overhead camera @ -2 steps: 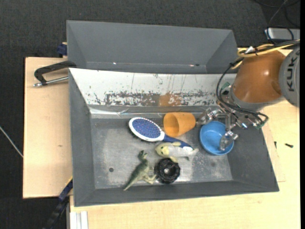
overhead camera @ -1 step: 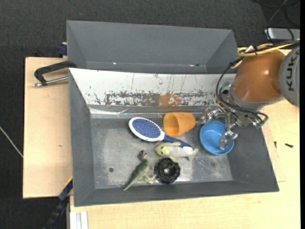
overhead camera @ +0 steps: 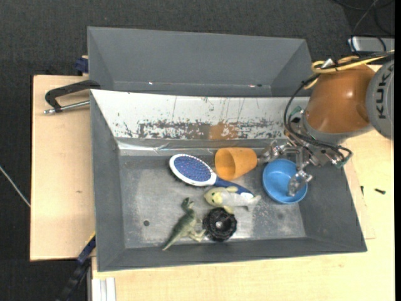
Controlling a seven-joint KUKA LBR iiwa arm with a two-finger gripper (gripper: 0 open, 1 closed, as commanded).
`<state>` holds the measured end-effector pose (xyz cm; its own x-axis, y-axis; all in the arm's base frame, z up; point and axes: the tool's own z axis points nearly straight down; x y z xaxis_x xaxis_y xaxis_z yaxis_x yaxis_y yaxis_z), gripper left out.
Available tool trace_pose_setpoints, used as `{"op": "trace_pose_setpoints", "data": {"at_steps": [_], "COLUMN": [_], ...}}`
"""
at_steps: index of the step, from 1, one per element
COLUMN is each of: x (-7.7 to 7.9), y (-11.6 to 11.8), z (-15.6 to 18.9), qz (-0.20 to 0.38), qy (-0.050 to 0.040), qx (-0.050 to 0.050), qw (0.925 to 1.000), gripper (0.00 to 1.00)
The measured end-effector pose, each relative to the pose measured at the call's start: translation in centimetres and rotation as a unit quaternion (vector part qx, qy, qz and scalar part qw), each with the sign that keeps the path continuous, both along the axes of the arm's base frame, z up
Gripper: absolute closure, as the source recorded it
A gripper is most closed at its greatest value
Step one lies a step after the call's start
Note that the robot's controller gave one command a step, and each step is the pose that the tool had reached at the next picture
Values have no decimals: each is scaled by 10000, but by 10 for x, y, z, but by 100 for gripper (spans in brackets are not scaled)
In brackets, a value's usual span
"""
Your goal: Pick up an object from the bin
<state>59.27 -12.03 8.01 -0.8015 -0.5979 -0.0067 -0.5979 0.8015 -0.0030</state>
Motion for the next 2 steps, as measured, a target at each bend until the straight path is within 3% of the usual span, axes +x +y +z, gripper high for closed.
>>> {"op": "trace_pose_setpoints", "data": {"at_steps": [1, 2], "x": [0, 4], "y": [1, 1], "z": [1, 116], "qz": [-4, -15], "qy": [5, -47], "qx": [8, -15], "qw": [10000, 10000], "gripper": [100, 100]}}
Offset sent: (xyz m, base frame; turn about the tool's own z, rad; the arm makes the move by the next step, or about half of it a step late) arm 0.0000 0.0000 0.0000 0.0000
